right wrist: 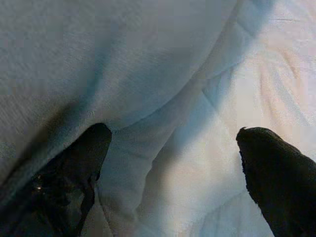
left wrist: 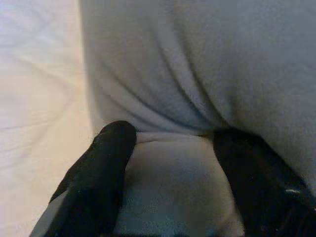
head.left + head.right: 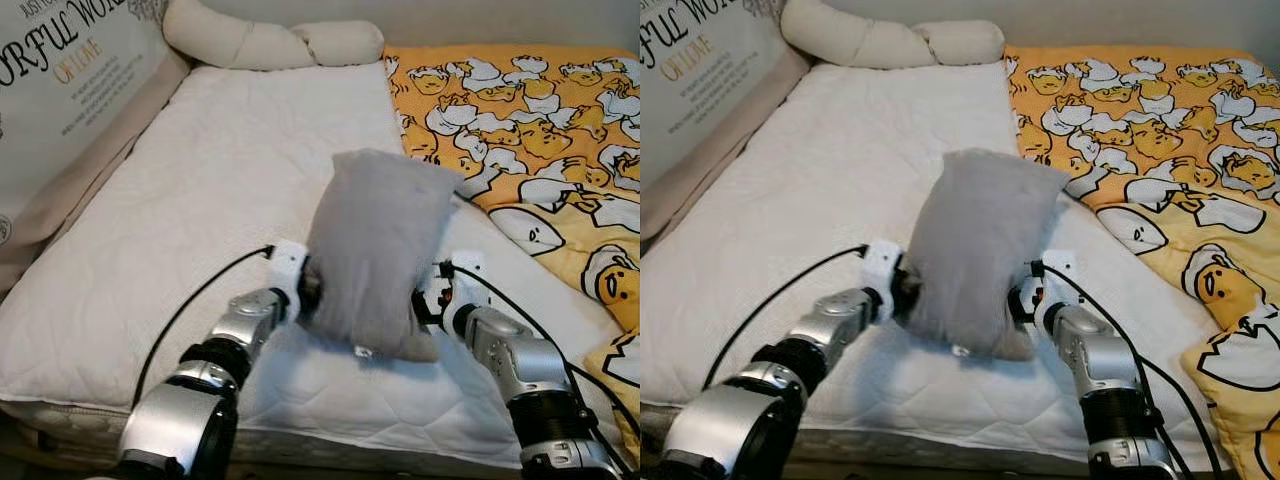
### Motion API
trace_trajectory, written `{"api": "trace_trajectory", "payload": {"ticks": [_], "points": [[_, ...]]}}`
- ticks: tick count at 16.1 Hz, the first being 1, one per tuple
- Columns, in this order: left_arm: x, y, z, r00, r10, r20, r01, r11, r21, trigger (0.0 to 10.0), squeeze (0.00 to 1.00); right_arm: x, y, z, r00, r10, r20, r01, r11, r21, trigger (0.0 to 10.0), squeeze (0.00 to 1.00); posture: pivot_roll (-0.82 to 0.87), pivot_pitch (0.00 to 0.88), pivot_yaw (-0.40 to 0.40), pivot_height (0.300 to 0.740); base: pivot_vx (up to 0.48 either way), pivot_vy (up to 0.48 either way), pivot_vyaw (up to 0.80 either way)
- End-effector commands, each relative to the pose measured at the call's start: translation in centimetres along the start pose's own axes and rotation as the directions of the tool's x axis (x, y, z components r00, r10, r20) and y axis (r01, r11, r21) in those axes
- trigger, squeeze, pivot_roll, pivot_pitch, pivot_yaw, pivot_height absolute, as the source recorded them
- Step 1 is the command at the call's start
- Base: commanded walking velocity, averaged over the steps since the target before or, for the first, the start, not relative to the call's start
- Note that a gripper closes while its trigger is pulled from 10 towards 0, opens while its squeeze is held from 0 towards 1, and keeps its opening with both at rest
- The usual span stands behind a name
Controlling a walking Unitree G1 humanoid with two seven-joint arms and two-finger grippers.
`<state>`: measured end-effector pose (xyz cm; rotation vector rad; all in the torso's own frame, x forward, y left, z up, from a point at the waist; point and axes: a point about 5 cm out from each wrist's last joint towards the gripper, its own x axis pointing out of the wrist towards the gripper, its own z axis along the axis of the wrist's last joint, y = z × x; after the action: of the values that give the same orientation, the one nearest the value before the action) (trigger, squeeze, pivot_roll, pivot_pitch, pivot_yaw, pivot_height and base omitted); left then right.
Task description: Clean up the room
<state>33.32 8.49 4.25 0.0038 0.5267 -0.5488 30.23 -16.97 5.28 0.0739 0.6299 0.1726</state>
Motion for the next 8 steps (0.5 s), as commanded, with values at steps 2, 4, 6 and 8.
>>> {"api": "trace_trajectory", "payload": {"ticks": [2, 4, 6, 8], "points": [[0.4, -2.1, -0.1, 0.984, -0.177, 0.034, 0.180, 0.976, -0.119, 10.0, 0.00, 0.9, 3.1, 1.6, 0.991, 0.127, 0.045, -0.126, 0.992, -0.021, 10.0, 0.00, -0.17, 0.000, 0.028, 0.740, 0.000, 0.000, 0.00], [0.2, -2.3, 0.8, 0.957, -0.272, 0.102, 0.288, 0.934, -0.213, 10.0, 0.00, 1.3, 3.7, 1.9, 0.987, 0.149, 0.051, -0.149, 0.989, -0.018, 10.0, 0.00, -0.17, 0.000, 0.032, 0.740, 0.000, 0.000, 0.00], [-0.4, -1.9, 1.2, 0.920, -0.362, 0.148, 0.388, 0.892, -0.231, 10.0, 0.00, 1.5, 4.3, 2.6, 0.981, 0.171, 0.087, -0.173, 0.985, 0.021, 10.0, 0.00, -0.16, 0.000, 0.047, 0.740, 0.000, 0.000, 0.00], [-1.1, -1.4, 0.8, 0.898, -0.412, 0.152, 0.437, 0.873, -0.215, 10.0, 0.00, 1.4, 4.4, 3.1, 0.975, 0.189, 0.117, -0.197, 0.978, 0.061, 10.0, 0.00, -0.16, 0.000, 0.053, 0.740, 0.000, 0.000, 0.00]]}}
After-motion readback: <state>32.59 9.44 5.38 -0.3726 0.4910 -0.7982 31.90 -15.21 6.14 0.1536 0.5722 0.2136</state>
